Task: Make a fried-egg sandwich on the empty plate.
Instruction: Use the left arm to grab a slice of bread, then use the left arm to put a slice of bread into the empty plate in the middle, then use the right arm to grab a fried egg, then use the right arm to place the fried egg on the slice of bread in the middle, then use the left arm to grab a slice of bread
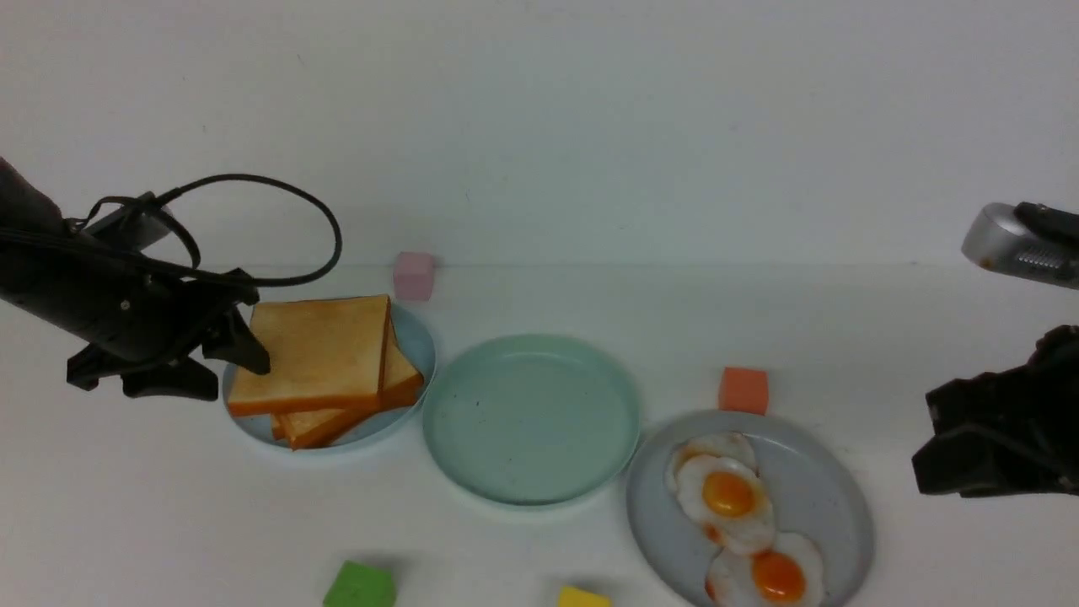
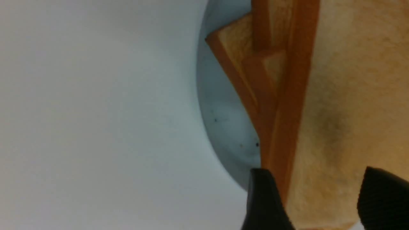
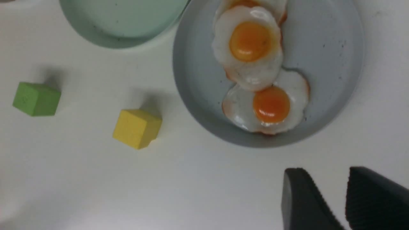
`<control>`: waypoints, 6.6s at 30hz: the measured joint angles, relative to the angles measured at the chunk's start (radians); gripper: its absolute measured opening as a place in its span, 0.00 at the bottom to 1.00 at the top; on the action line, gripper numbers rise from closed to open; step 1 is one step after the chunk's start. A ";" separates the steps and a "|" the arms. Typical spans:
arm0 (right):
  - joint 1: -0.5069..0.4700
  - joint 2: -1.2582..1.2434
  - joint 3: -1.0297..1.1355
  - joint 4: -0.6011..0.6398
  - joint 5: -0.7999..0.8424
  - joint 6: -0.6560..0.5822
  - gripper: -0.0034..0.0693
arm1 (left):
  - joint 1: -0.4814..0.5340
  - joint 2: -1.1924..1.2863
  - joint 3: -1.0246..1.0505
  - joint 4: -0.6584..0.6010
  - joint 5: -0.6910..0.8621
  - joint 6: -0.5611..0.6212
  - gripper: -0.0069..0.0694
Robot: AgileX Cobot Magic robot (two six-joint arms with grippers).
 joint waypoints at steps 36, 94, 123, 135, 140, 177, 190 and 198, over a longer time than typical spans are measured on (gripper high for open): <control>0.000 0.000 0.000 0.032 0.074 -0.006 0.37 | -0.267 -0.083 -0.035 -0.347 0.057 0.292 0.19; -0.116 0.407 -0.042 0.317 -0.205 -0.316 0.41 | -0.668 -0.442 0.137 0.035 0.148 0.220 0.07; -0.118 0.736 -0.074 0.632 -0.274 -0.685 0.51 | -0.779 -0.448 0.173 0.134 0.089 0.118 0.07; -0.129 0.761 -0.075 0.684 -0.249 -0.737 0.11 | -0.779 -0.448 0.173 0.134 0.090 0.118 0.08; -0.149 0.743 -0.075 0.672 -0.240 -0.738 0.11 | -0.779 -0.448 0.173 0.155 0.103 0.116 0.08; 0.223 1.147 -0.937 0.258 -0.111 -0.129 0.27 | -0.779 -0.839 0.430 0.645 0.089 -0.371 0.10; 0.203 0.765 -0.950 0.162 0.051 -0.241 0.59 | -0.656 -0.768 0.380 0.614 -0.052 -0.571 0.10; 0.280 0.555 -0.946 0.100 0.248 -0.257 0.19 | -0.268 -0.576 0.265 0.286 0.017 -0.405 0.10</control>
